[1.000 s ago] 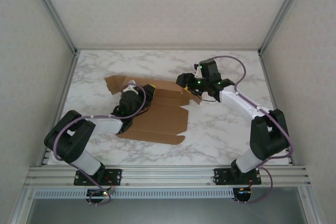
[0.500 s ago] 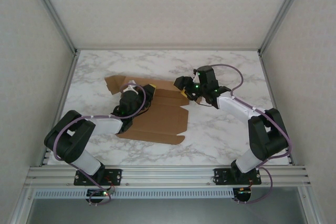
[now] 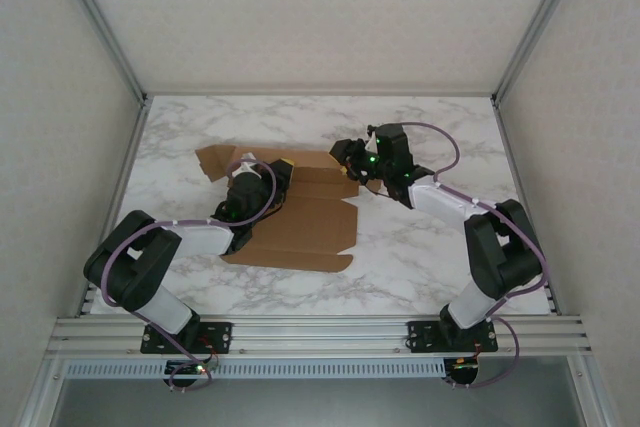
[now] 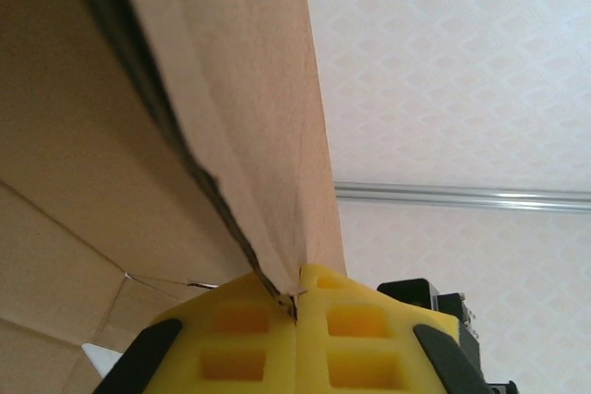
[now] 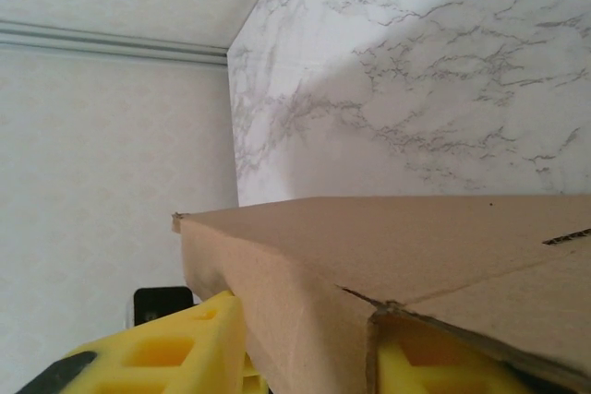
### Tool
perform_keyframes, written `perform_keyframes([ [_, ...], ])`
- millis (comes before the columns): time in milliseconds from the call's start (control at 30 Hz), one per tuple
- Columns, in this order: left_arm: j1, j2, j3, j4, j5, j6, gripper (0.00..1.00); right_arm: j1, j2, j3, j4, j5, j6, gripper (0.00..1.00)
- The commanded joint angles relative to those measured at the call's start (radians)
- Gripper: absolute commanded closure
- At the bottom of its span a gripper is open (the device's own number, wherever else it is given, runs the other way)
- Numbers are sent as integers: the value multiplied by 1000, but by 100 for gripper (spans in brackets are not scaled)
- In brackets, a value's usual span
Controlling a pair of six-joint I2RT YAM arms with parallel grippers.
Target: Fold the paper box
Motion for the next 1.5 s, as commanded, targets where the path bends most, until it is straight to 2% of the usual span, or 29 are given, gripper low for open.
perform_keyframes([
  [0, -18, -4, -3, -60, 32, -18, 100, 9, 36, -17, 168, -63, 64, 67],
  [200, -19, -27, -11, -68, 13, -24, 100, 3, 126, -41, 409, -148, 187, 66],
  [300, -19, -32, -14, -75, 9, -25, 100, 4, 124, -49, 411, -145, 179, 70],
  [433, -19, -27, -16, -74, 7, -34, 100, 2, 121, -55, 395, -148, 164, 83],
  [600, -19, -27, -16, -74, 6, -37, 100, -1, 119, -59, 361, -149, 142, 86],
  [633, -19, -28, -14, -76, 4, -36, 100, -4, 118, -57, 350, -150, 133, 81],
  [700, -19, -32, -16, -79, -2, -36, 100, -6, 108, -49, 296, -144, 98, 58],
  [767, -18, -39, -15, -87, -14, -34, 100, -10, 79, -36, 193, -119, 17, 44],
  [867, -16, -58, -14, -121, -58, -30, 100, -12, -18, -8, -89, 9, -170, 36],
  [1033, -17, -88, -6, -176, -134, -34, 100, 1, -190, 35, -495, 318, -403, 35],
  [1067, -18, -89, -5, -177, -141, -36, 100, 8, -222, 32, -543, 376, -429, 37],
  [1133, -19, -87, 1, -181, -146, -34, 100, 23, -277, 2, -572, 412, -457, 44],
  [1300, -20, -72, 14, -202, -155, -54, 100, 95, -270, -50, -603, 458, -472, 94],
  [1333, -20, -71, 14, -208, -162, -62, 100, 107, -252, -51, -604, 470, -472, 99],
  [1467, -24, -90, 8, -235, -200, -92, 100, 123, -136, -27, -582, 467, -464, 100],
])
